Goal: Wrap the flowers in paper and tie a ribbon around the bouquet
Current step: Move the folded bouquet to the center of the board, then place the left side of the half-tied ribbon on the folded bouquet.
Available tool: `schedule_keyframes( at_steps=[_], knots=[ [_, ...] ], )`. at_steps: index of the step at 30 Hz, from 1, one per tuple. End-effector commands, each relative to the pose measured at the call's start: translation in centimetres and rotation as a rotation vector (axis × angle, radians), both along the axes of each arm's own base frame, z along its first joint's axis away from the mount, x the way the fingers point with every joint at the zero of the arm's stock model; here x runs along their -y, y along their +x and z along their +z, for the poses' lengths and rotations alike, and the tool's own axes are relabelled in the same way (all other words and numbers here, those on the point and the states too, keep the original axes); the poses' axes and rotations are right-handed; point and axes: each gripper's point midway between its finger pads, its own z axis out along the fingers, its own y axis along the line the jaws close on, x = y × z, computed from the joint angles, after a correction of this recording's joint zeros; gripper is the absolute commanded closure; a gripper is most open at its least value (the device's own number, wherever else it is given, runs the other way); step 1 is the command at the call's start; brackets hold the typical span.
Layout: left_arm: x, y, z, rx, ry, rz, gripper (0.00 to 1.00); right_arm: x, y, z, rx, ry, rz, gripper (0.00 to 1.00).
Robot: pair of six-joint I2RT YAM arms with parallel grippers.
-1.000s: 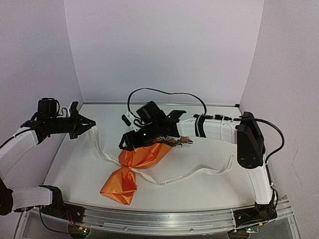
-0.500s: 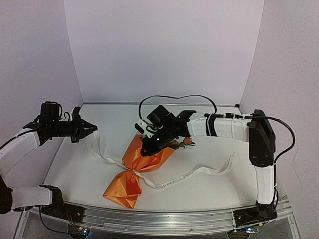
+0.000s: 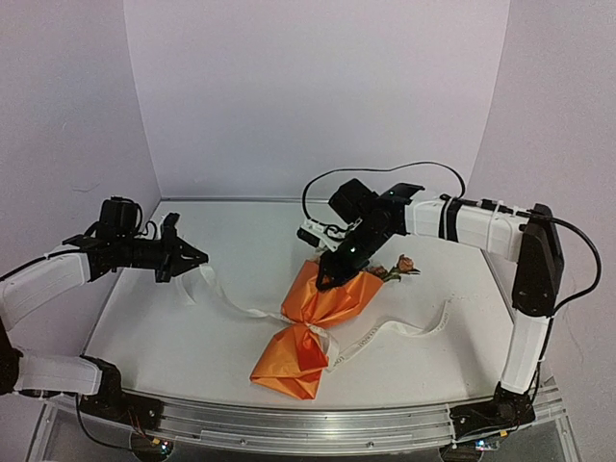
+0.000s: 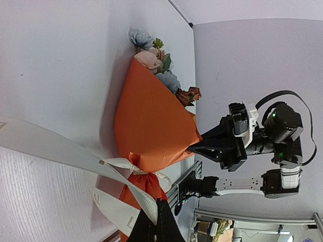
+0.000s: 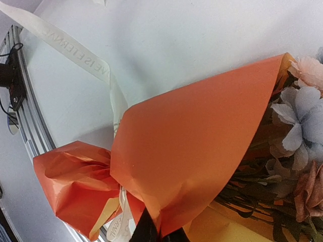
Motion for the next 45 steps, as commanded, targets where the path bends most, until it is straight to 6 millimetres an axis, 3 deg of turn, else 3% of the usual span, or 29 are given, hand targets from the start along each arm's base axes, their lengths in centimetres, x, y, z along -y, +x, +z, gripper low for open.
schedule_keyframes(
  at_steps=[1,6,10,14,18,22,25,37,41,45],
  knots=[
    [2.2,0.7,1.5,0.062,-0.011,-0.036,1.00,0.8,-1.5,1.8,0.016,0.000,0.046,0.72],
    [2.9,0.5,3.4,0.098,-0.025,-0.056,1.00,1.7,-1.4,4.3,0.092,0.004,-0.008,0.40],
    [2.9,0.0,5.2,0.128,-0.037,-0.060,1.00,1.1,-1.5,6.9,0.217,0.025,-0.023,0.29],
    [2.7,-0.4,5.9,0.143,-0.034,-0.049,1.00,-1.9,-2.4,7.7,0.251,0.094,0.000,0.22],
    [2.6,-0.9,6.1,0.147,-0.042,-0.047,1.00,-6.8,-3.4,5.7,0.195,0.150,0.026,0.22],
    [2.7,-1.6,6.5,0.151,-0.047,-0.056,1.00,-11.6,-2.8,3.7,0.210,0.194,0.015,0.24],
    [2.5,-2.1,6.7,0.150,-0.043,-0.055,1.00,-13.8,-1.8,2.2,0.240,0.213,-0.027,0.25],
    [2.3,-2.4,6.4,0.141,-0.039,-0.044,1.00,-17.2,-1.5,-0.8,0.311,0.218,-0.106,0.32],
    [2.0,-2.4,6.2,0.135,-0.023,-0.029,1.00,-17.7,-1.0,-1.4,0.314,0.212,-0.123,0.46],
    [1.5,-2.1,5.4,0.115,0.010,0.006,1.00,-17.6,-1.3,-1.2,0.299,0.217,-0.139,0.80]
  ],
)
